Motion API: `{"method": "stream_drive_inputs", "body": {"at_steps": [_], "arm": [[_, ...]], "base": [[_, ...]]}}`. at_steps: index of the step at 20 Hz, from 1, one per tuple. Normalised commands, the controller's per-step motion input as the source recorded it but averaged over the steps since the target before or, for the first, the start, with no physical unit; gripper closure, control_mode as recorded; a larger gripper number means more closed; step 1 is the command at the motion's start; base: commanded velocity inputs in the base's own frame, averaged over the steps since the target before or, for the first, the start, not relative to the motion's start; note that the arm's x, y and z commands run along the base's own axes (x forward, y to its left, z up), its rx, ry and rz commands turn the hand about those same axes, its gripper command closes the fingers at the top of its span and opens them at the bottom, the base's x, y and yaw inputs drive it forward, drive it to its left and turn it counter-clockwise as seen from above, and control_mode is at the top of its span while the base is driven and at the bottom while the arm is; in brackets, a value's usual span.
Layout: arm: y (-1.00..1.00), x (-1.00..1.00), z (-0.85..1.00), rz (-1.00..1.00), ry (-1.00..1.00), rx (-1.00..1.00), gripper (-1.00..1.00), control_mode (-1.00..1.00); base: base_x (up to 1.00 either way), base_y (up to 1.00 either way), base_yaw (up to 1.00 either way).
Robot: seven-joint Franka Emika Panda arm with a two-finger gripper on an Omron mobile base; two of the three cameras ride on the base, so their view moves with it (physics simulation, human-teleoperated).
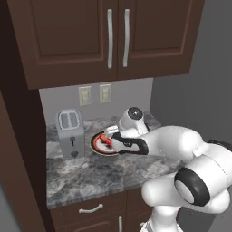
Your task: Take the fish from the oven and place it on the plate on the counter.
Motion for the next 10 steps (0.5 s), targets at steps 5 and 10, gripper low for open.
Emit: {"method": "stream_drive_inputs", "body": {"at_steps": [5, 10], "arm": [[-0.28, -0.44, 0.95, 0.0, -0.1, 0.12, -1.0, -1.0], [-0.14, -0.41, 0.99, 0.0, 0.0, 0.04, -1.0, -1.0]], "base": [[0.0, 0.0, 0.0], [0.0, 0.0, 0.0]]}}
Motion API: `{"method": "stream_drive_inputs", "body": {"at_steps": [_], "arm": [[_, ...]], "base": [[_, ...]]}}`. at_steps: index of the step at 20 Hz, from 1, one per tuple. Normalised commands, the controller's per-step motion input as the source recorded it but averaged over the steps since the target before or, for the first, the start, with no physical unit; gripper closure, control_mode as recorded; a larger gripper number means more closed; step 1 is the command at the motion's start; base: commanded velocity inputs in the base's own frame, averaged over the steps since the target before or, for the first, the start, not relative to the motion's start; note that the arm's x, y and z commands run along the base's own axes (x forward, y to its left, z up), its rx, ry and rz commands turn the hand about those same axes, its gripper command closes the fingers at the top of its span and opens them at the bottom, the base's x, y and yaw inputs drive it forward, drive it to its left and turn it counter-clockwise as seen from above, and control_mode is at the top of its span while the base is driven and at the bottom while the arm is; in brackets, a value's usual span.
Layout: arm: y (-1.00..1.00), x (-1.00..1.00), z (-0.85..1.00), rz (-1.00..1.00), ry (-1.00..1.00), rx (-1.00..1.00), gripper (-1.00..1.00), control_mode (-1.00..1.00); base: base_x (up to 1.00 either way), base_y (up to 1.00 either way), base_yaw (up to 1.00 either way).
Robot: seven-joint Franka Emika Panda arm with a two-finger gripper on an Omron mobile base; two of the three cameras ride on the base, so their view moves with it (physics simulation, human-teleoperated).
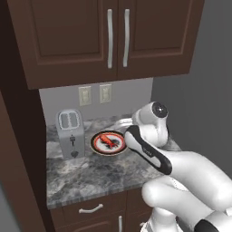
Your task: Take the fish from the oven and place it on the plate on the counter.
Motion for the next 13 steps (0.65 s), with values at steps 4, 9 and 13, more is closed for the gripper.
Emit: {"method": "stream_drive_inputs", "body": {"at_steps": [4, 9, 13], "arm": [[-0.22, -0.49, 0.89, 0.0, 0.06, 0.0, -1.0, -1.0], [-0.26, -0.78, 0.93, 0.0, 0.07, 0.0, -1.0, -1.0], [-0.22, -0.95, 0.62, 0.0, 0.03, -0.02, -1.0, -1.0]], "base": [[0.0, 0.0, 0.0], [0.0, 0.0, 0.0], [0.0, 0.0, 0.0]]}}
